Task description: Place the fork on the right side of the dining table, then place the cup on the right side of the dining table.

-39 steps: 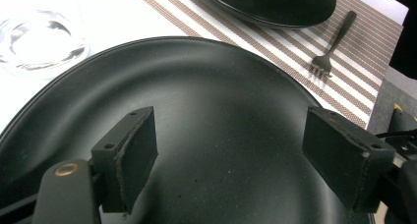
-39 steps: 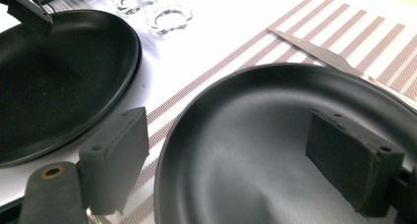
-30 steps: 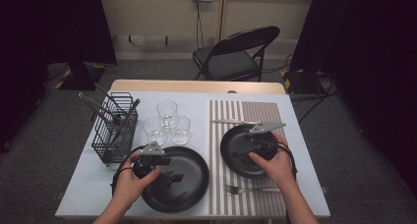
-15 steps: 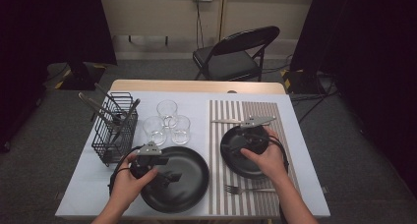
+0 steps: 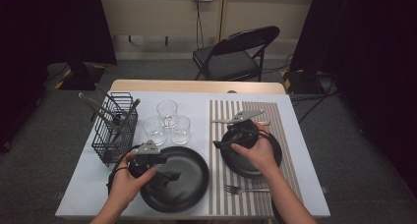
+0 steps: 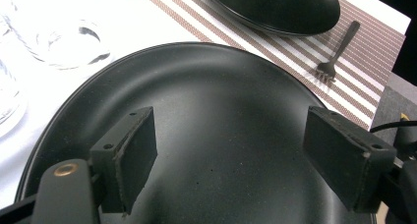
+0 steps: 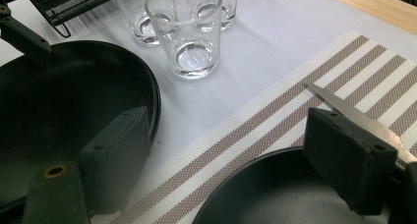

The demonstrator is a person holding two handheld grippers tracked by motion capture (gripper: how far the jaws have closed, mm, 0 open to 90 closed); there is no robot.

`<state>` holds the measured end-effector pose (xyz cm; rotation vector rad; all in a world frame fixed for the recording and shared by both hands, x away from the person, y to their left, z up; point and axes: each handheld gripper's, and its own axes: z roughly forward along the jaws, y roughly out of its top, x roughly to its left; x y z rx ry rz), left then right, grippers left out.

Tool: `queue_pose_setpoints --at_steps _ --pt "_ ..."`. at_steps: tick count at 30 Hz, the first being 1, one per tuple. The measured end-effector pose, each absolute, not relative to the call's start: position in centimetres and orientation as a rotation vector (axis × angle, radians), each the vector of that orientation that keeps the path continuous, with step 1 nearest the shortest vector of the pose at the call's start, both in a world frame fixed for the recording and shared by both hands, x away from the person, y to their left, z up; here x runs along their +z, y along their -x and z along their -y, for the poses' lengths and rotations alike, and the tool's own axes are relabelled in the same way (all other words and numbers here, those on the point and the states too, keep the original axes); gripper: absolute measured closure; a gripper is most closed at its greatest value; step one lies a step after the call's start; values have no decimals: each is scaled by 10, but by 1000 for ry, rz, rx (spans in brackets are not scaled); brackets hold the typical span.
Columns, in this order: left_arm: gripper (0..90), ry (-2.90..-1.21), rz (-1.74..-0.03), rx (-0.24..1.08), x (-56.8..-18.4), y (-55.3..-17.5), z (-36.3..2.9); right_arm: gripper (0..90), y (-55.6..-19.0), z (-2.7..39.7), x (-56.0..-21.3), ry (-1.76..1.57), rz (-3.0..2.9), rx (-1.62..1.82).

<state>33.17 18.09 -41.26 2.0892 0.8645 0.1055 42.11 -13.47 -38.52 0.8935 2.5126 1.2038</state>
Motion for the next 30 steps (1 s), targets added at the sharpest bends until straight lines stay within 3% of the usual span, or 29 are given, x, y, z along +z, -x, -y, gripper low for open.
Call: queue_pose_setpoints --at_steps 30 --pt "202 -2080 -881 105 -415 -330 -186 174 -450 96 -376 -865 -2556 1142"
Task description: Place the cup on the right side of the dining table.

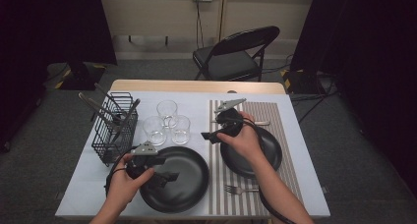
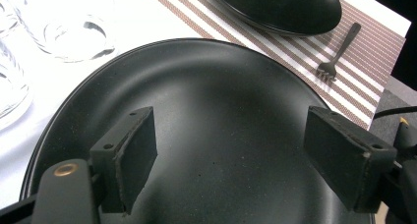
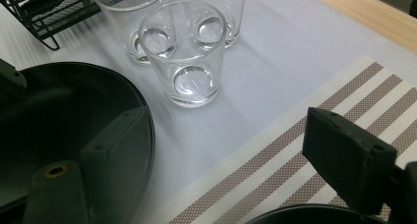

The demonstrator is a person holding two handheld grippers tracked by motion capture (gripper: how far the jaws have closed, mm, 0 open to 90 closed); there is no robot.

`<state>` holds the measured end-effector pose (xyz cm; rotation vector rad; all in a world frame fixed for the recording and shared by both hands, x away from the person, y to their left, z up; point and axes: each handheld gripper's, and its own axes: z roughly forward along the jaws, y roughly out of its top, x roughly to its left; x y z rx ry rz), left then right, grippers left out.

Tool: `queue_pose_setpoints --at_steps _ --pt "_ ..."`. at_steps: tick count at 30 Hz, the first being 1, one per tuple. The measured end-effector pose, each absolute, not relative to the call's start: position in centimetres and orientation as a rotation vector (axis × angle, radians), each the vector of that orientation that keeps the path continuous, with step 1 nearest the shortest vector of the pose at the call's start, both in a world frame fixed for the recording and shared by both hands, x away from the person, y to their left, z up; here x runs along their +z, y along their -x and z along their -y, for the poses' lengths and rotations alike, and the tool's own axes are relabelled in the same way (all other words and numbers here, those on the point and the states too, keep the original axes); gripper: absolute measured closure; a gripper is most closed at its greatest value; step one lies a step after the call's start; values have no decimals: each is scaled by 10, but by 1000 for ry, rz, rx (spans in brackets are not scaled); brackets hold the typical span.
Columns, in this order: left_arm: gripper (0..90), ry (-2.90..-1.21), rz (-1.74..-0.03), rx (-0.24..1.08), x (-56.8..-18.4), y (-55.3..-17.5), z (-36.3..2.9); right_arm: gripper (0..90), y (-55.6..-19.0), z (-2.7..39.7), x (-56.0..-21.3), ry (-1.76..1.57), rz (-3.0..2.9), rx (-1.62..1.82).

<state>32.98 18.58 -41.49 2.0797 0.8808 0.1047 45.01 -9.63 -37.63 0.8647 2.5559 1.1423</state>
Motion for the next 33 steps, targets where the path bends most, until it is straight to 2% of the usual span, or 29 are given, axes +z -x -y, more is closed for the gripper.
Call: queue_pose_setpoints --at_steps 33 --pt "202 -2074 -870 99 -414 -328 -186 179 -475 66 -370 -877 -2569 1120"
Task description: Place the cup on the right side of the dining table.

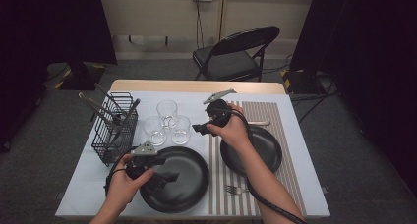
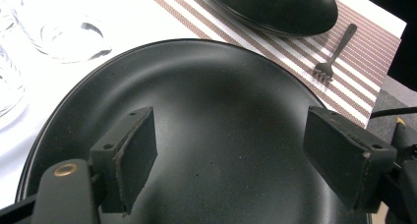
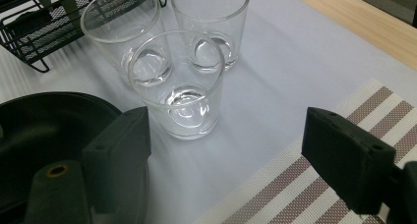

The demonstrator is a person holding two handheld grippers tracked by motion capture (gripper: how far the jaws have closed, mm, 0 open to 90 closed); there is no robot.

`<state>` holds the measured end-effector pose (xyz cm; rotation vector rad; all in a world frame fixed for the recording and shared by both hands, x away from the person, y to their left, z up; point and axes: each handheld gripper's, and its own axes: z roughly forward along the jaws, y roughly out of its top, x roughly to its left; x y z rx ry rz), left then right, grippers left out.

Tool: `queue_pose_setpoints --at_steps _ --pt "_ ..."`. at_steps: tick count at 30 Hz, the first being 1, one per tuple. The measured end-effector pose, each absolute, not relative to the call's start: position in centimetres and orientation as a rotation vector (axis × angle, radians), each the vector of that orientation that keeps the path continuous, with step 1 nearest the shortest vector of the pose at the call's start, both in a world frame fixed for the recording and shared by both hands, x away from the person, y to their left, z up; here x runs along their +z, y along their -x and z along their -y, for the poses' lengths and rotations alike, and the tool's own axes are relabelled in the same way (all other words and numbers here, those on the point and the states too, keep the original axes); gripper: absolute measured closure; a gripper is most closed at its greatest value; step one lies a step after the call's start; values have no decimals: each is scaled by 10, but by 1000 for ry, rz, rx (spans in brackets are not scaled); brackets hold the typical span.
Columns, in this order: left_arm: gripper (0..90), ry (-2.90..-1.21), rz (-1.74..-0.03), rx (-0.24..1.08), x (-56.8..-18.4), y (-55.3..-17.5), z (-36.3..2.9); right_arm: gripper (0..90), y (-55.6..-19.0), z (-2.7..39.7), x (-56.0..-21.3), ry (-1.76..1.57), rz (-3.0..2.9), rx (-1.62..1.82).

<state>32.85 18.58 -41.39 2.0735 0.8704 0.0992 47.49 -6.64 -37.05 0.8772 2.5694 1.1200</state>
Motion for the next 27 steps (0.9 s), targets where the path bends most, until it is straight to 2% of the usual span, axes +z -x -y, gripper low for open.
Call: queue_pose_setpoints --at_steps 27 --pt "202 -2059 -875 89 -414 -329 -189 197 -495 37 -376 -872 -2588 1093"
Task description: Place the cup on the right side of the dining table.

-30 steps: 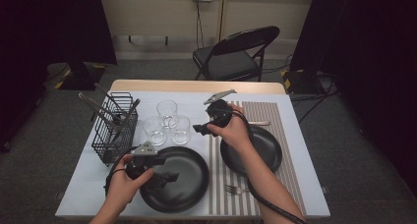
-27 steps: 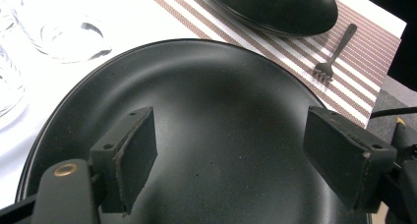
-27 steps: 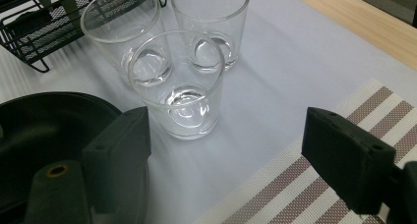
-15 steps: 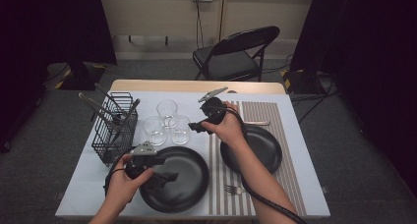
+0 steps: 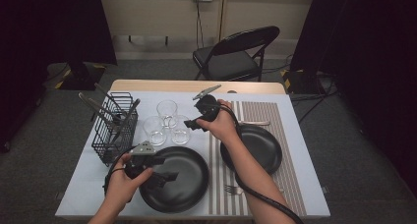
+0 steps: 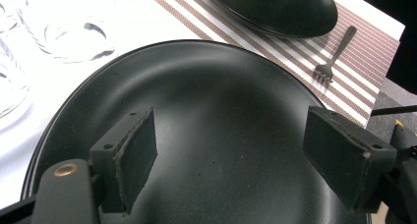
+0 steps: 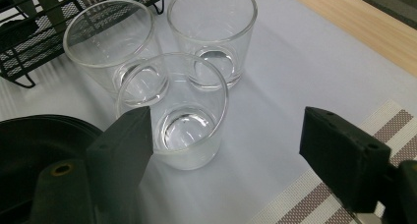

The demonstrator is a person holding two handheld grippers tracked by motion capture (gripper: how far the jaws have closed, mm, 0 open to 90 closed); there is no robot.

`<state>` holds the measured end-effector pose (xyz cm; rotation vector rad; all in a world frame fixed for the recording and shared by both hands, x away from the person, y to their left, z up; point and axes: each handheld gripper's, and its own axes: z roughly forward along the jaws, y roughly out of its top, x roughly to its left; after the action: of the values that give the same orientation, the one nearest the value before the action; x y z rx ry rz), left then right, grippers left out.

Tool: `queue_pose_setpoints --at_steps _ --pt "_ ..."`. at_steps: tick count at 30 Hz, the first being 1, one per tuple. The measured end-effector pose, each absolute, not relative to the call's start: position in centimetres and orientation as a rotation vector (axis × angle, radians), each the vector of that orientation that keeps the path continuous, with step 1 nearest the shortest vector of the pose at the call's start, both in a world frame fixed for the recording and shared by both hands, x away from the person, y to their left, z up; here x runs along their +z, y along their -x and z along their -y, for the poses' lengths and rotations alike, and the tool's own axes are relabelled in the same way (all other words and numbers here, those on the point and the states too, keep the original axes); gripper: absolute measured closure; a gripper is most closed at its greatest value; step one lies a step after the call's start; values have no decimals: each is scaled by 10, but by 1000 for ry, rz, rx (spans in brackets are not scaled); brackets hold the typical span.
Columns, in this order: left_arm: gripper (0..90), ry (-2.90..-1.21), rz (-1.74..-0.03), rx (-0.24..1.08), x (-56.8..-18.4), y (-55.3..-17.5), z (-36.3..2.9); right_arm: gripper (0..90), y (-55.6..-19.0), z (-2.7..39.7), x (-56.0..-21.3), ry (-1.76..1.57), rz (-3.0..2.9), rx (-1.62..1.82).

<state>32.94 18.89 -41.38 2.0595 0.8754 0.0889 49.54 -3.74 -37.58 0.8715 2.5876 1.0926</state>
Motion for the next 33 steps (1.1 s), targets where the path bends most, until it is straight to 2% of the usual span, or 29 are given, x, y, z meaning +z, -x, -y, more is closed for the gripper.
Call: queue_pose_setpoints --at_steps 19,33 --pt "201 -2066 -874 91 -414 -329 -188 206 -508 27 -386 -918 -2602 1067" --pt "202 -2069 -870 93 -415 -329 -188 244 -516 16 -396 -940 -2613 1050"
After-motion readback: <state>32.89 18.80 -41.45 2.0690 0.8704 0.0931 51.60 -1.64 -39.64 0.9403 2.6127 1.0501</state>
